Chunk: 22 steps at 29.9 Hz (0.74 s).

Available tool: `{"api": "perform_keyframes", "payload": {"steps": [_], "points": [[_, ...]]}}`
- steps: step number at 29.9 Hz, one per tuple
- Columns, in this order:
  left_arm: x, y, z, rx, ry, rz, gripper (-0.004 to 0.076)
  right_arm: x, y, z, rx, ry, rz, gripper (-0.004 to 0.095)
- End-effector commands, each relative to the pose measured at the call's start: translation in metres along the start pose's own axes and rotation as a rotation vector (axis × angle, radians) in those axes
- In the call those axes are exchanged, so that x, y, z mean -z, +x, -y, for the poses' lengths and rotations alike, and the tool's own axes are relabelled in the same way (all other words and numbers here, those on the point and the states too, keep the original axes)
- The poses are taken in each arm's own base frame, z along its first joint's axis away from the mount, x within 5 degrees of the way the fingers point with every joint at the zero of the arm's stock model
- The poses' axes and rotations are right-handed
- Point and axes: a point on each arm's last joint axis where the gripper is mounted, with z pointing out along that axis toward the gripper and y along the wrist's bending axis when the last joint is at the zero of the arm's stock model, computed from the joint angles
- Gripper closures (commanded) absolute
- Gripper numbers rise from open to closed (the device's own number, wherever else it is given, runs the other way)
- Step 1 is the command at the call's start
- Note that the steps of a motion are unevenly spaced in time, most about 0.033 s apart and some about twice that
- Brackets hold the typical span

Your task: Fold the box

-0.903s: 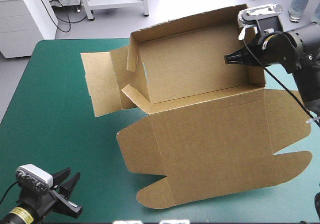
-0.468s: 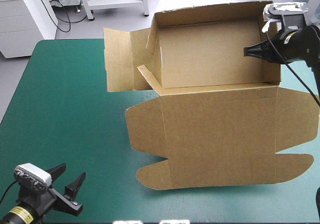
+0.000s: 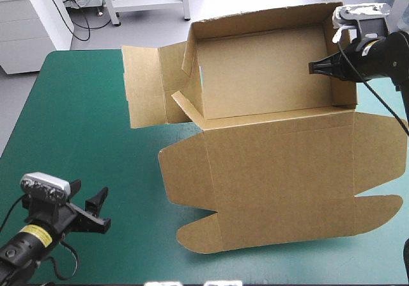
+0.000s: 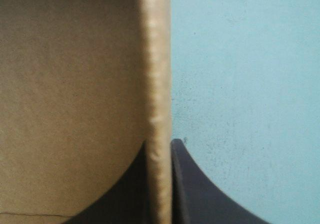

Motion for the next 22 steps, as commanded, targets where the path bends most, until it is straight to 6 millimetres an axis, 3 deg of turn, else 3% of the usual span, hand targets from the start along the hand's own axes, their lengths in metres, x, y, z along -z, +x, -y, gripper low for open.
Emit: {"api": "perform_keyframes", "payload": {"steps": [1,7,14,22], "points": [[-0.009,-0.043,-0.005,-0.043,-0.086,0.052,0.0282,0.024,-0.002,0.001,-0.008,-0.004,0.063,0.0926],[-0.039,-0.077,-0.008,-0.096,-0.180,-0.075,0.0282,0.024,-0.002,0.001,0.008,-0.013,0.063,0.0926],[-0.075,-0.091,-0.012,-0.118,-0.229,-0.179,0.0282,0.024,-0.002,0.001,0.008,-0.013,0.063,0.0926],[-0.108,-0.091,-0.064,0.046,-0.275,-0.263,0.0282,0.024,-0.002,0.000,0.006,-0.018,0.063,0.0926]]}}
